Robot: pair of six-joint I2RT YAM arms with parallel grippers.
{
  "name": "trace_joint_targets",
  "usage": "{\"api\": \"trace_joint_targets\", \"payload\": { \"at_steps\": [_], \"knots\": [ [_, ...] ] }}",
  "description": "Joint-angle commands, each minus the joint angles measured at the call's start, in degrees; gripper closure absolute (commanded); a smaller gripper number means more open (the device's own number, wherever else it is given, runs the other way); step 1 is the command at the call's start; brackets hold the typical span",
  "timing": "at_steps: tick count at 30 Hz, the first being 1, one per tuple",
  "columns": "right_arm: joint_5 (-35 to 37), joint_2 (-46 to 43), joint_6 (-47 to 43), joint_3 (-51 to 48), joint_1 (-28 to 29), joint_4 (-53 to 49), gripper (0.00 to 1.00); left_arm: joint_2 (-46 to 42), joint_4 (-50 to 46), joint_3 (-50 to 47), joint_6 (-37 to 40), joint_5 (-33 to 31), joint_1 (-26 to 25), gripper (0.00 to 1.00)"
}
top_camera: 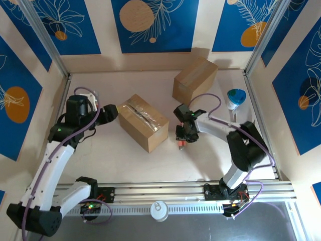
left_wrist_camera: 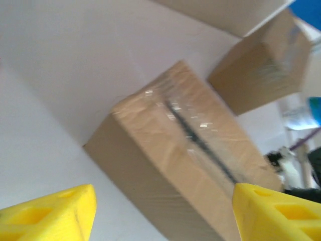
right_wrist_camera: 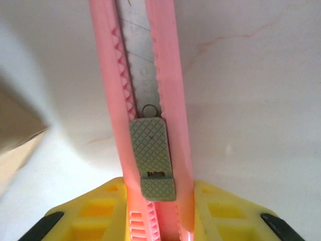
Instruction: Unpack the express box
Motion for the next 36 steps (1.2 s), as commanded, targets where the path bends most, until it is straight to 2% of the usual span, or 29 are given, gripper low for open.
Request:
{"api": "trace_joint_targets", "payload": {
  "at_steps": [1,4,7,11,15,23,29,36],
  "knots": [
    [-0.7,-11.3,-6.7,2.6,1.1,-3.2,0.87,1.0,-2.5,2.8,-1.3,6.7,-3.3,0.27],
    [-1.6,-18.9,-12.2,4.4,3.1,-4.7,0.87,2.8,3.6,3.1,-4.8,8.8,-8.1,0.25],
    [-6.0,-23.5,-14.9,5.5,4.9,-4.1,0.88,6.6,10.0,4.2,-7.3,9.9,-13.1,0.25],
    [-11.3,-25.1,-15.8,6.7,7.7,-1.6,0.88,12.2,16.3,6.8,-8.6,8.8,-19.3,0.25],
    [-11.8,-24.9,-15.7,8.1,10.6,0.1,0.88,16.6,20.0,9.1,-9.1,8.0,-23.7,0.25],
    [-13.6,-24.7,-12.7,8.2,11.2,4.3,0.9,19.2,22.0,7.4,-9.8,7.0,-26.0,0.26],
    [-14.7,-24.1,-11.1,8.7,11.1,6.7,0.9,19.7,23.6,6.0,-10.6,7.2,-26.2,0.39],
    [-16.4,-24.0,-10.4,8.6,11.2,8.2,0.91,19.9,23.9,5.5,-10.6,6.6,-26.3,0.6]
  ]
}}
